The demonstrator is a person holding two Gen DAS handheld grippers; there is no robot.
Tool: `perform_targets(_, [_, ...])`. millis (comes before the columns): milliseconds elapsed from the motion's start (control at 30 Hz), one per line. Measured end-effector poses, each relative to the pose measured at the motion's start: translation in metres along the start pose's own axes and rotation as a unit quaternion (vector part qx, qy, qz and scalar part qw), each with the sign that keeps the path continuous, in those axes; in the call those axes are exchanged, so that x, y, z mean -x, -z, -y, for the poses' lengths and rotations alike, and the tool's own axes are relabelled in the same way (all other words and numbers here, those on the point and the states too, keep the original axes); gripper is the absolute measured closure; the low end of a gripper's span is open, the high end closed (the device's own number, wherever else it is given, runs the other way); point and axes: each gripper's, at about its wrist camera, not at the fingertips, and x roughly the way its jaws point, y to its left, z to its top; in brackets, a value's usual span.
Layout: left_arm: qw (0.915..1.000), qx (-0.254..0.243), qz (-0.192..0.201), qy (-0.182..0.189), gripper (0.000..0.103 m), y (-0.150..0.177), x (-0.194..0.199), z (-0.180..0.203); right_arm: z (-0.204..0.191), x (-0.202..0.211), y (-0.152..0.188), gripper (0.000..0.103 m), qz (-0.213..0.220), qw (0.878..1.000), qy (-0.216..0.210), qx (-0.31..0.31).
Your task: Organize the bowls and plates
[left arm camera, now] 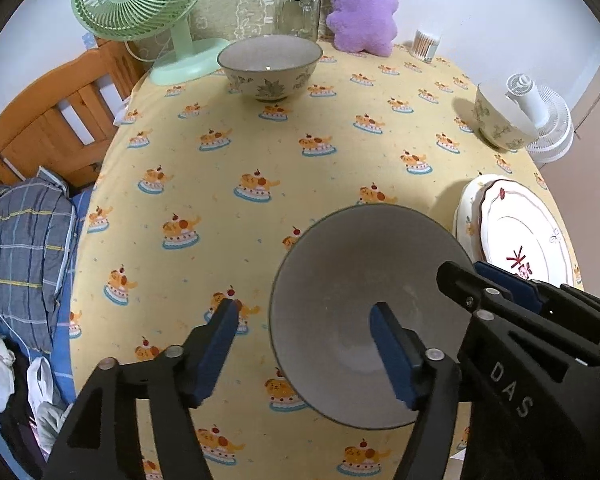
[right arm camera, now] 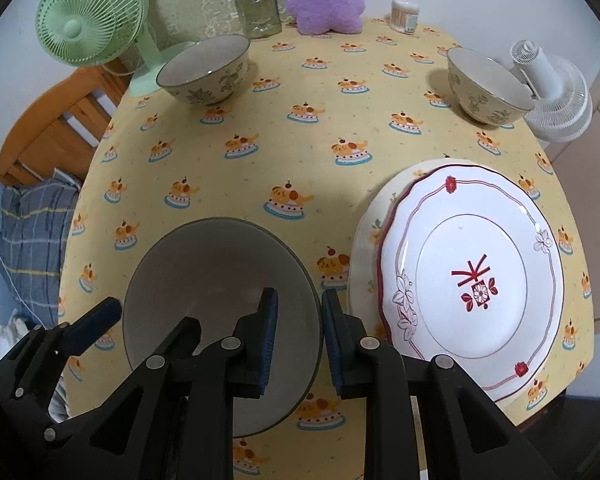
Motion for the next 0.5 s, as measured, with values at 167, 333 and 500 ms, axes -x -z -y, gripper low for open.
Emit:
perform_targets(167, [0.9999,-0.004,0.013,0.008,0.023,-0.004,0.010,-0.009,-0.007,0.015,-0.001,0.057,0.027,0.999,0.025,0.002])
perform_targets(333, [0.9992,-0.016,0.030,0.020,0.018,-0.009,0.023,-0.016,-0.012,0.028,-0.004,0.041,0.046,0.998,0.035,-0.005])
perform_targets(500, [0.9983,-0.020,0.046,0.030,0.010,-0.020,0.033,-0.021,-0.021,0.042,-0.012,0.031,0.069,0.997,0.042,-0.006])
